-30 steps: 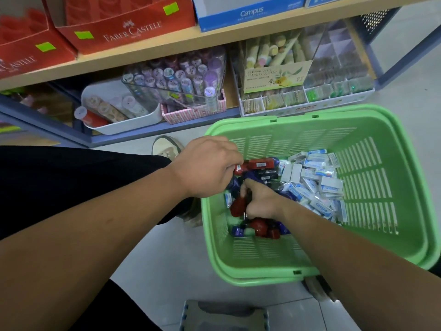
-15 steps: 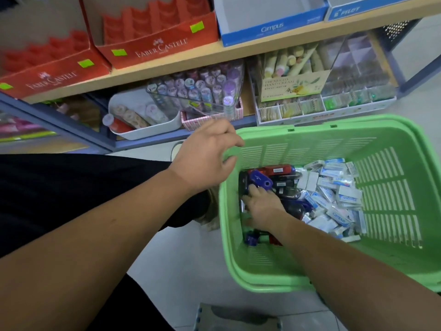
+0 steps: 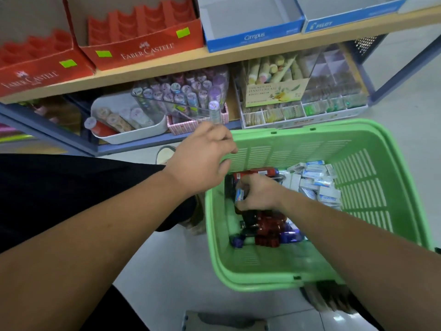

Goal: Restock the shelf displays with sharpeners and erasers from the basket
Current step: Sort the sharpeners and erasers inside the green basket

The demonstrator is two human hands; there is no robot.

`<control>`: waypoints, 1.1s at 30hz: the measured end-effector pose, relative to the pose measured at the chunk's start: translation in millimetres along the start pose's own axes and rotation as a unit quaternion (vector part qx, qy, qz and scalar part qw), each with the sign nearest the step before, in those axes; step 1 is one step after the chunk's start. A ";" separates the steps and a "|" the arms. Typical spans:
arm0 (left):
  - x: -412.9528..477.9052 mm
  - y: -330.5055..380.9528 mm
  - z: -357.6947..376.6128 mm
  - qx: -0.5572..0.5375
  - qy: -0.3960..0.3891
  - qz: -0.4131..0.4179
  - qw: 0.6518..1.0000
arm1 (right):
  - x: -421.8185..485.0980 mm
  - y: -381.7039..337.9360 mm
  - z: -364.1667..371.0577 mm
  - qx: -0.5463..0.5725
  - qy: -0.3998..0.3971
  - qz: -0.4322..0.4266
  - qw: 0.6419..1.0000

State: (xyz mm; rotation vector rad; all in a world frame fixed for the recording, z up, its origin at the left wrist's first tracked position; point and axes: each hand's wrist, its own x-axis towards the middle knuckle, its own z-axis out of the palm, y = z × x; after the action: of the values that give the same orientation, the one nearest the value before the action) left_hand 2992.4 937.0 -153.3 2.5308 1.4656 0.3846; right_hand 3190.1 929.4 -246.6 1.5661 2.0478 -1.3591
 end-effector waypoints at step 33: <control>14.0 112.8 160.7 0.035 -0.433 -0.066 0.898 | -57.5 130.5 2.1 0.102 -0.088 0.201 0.970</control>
State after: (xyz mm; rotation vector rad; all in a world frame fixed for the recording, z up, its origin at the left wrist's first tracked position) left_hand 3142.3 887.9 -271.0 2.1296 1.2438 -0.7430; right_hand 3323.6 891.0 -278.8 1.7484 1.4262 -1.5144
